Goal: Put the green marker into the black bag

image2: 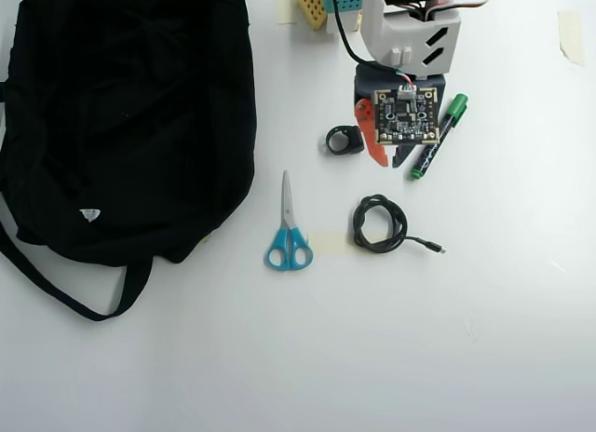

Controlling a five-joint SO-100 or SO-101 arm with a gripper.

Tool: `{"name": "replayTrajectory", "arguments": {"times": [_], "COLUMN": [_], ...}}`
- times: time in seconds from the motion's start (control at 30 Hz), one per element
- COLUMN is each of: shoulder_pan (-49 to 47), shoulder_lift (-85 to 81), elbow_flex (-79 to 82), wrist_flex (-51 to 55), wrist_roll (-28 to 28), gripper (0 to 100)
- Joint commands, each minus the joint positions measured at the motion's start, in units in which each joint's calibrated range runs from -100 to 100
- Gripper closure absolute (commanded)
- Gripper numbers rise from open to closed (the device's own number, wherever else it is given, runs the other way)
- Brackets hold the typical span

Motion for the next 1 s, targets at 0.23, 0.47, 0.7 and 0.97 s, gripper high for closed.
{"name": "replayTrajectory", "arguments": {"times": [0.23,0.47,0.7,0.97], "shoulder_pan": [0.31,0.01,-0.51,-0.81], "shoulder_lift": [-2.86,-1.70,-1.70,-1.87], "elbow_flex": [-1.62,-1.44,3.32,2.70], "wrist_flex": [6.15,6.15,5.28,5.20], "wrist_roll": [-0.18,-0.18,-0.18,-0.18], "gripper": [97,97,97,97]}}
